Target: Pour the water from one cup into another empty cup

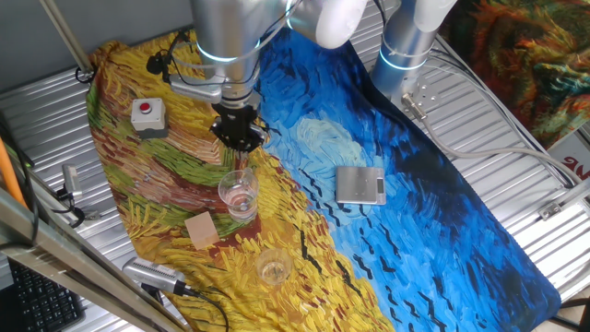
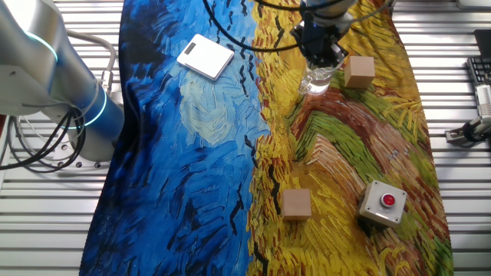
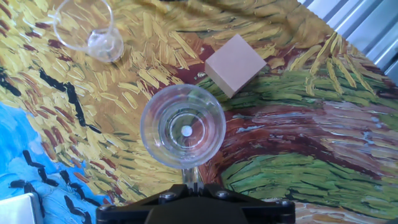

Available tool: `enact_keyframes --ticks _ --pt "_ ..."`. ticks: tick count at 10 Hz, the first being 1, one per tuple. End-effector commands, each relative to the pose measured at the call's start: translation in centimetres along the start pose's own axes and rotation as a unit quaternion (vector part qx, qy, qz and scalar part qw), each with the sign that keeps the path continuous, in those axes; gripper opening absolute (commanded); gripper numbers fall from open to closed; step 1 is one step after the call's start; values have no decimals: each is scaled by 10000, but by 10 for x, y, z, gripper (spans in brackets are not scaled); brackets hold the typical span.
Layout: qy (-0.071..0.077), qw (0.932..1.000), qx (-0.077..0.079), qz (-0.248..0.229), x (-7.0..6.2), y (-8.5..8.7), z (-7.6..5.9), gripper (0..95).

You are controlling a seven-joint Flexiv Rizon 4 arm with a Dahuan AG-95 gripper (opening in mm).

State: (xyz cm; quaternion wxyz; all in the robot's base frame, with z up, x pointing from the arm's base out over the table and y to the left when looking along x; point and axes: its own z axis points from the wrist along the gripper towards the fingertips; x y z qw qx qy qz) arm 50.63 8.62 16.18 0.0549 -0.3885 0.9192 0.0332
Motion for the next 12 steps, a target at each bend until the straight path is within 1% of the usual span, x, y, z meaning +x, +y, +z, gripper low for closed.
enact_keyframes --ticks 1,3,6,8,9,10,12 --pt "-22 10000 0 -15 0 -3 2 0" --pt "-121 9999 -22 -48 4 -5 11 0" --pt "-131 9999 -13 -86 0 -3 19 0" --pt "-145 9998 -14 -154 3 -1 23 0" --pt "-119 9996 -3 -250 3 -1 23 0" --pt "-131 9992 3 -370 2 -1 24 380" --pt "-158 9989 -1 -437 2 -1 25 380"
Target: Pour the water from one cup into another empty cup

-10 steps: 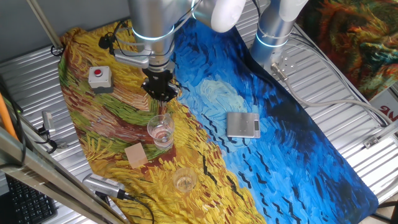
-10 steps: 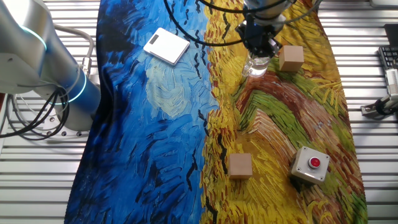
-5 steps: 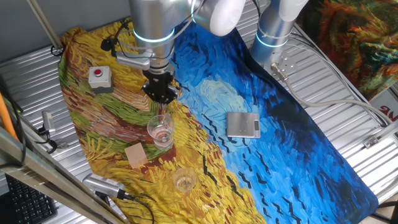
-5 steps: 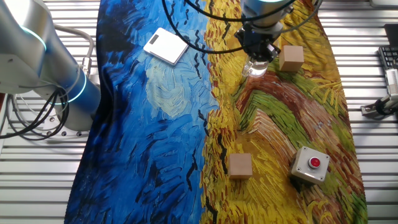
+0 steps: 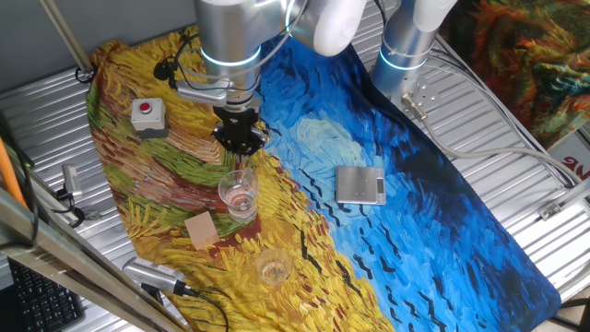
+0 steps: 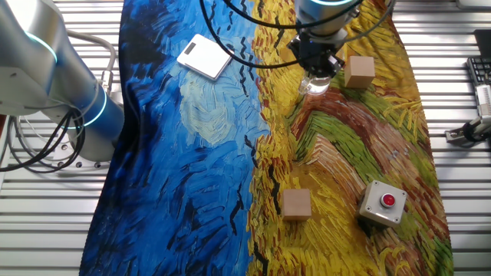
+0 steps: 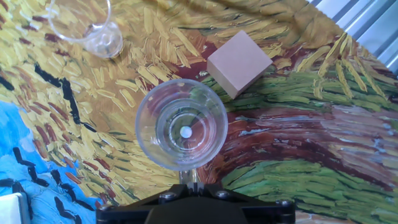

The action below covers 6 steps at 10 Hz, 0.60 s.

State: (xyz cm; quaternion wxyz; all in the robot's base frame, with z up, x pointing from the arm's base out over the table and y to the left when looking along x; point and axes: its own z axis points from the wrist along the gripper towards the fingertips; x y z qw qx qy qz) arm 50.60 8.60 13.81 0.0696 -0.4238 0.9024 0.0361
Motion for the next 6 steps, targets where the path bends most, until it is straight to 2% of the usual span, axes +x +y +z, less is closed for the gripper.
enact_keyframes --ticks 1,6 --pt "-15 10000 -10 -58 -2 -1 2 380" --pt "-55 9999 -7 -130 -4 -3 7 380"
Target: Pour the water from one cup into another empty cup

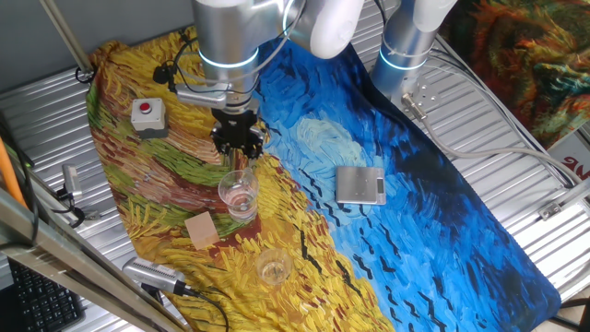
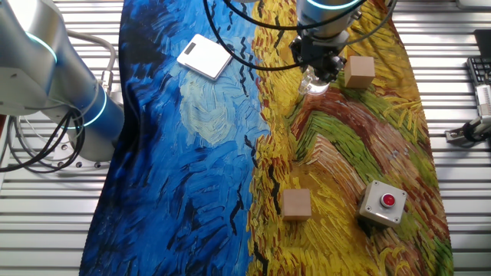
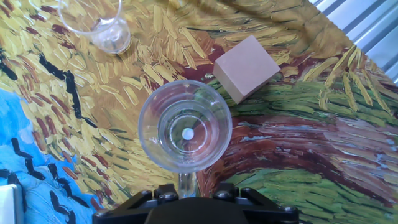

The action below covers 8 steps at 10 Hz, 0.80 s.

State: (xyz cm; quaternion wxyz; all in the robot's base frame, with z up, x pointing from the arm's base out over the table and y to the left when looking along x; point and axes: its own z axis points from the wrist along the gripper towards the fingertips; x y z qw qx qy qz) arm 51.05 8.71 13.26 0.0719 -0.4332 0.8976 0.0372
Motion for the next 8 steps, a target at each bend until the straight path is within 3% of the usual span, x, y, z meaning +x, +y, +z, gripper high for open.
enact_keyframes --ticks 1,8 --pt "-32 10000 8 -41 -2 0 2 380" --pt "-149 9999 27 -76 -10 -1 11 380"
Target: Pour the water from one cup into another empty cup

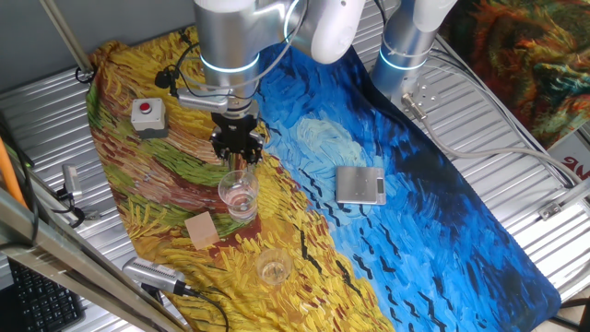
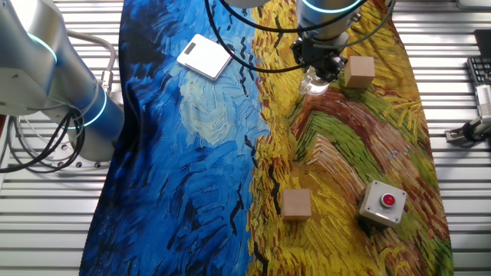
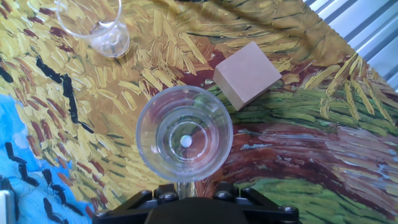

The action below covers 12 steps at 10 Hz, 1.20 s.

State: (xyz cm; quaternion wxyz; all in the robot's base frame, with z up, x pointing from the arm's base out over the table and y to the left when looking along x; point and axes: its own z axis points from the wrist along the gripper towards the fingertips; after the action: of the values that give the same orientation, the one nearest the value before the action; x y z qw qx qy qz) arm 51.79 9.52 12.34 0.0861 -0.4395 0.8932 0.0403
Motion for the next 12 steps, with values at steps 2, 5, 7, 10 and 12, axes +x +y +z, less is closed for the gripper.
enact_keyframes --ticks 2,5,7,10,12 --pt "-9 10000 -3 -4 -1 -1 2 380" --pt "-85 9999 1 -77 2 0 4 190" --pt "-117 9998 14 -154 3 1 5 190" --pt "-162 9996 6 -245 3 0 6 380" --pt "-192 9990 -3 -403 2 0 7 380"
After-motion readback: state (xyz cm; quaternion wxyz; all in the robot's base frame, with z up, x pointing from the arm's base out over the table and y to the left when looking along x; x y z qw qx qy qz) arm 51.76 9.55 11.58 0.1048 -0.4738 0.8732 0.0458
